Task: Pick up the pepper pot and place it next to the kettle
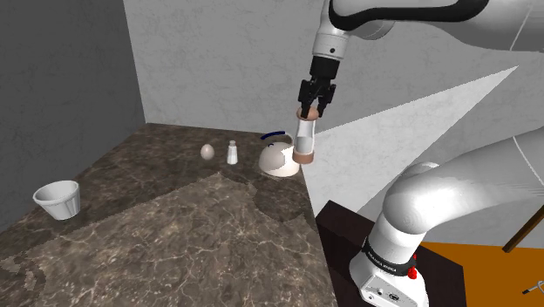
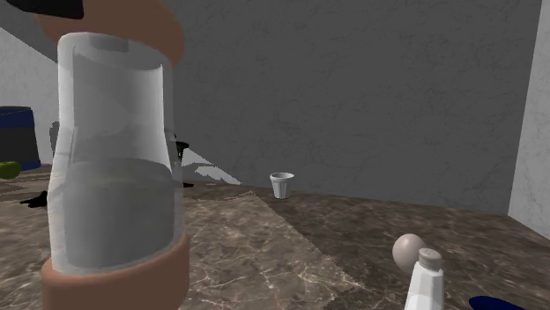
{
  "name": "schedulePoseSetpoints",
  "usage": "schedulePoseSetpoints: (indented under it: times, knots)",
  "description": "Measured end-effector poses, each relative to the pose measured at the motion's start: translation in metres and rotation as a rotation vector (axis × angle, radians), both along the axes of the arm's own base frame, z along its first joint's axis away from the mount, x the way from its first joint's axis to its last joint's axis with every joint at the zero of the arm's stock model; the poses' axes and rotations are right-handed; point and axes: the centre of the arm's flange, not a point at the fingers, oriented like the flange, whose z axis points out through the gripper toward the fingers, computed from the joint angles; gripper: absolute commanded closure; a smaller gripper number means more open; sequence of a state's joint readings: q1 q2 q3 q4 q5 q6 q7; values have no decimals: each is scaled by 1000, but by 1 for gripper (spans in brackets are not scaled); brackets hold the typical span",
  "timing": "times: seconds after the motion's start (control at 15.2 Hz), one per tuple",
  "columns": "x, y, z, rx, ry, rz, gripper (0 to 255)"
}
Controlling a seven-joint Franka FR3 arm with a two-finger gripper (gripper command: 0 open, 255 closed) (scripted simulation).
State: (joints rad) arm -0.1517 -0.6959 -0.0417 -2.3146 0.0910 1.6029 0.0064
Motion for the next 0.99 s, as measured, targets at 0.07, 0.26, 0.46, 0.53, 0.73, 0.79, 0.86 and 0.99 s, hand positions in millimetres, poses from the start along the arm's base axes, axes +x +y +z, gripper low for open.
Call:
schedulePoseSetpoints:
  times: [0.07,0.26,0.46,0.53,0.73,0.79,0.86,0.99]
  knots:
    - [0,2,-6,0,0,0,255]
    - [1,1,-21,0,0,0,255]
    - [0,0,-37,0,0,0,255]
    - [1,0,-42,0,0,0,255]
    - [0,0,-59,0,0,0,255]
    - [0,0,-64,0,0,0,255]
    - [0,0,-69,0,0,0,255]
    - [0,0,-79,0,0,0,255]
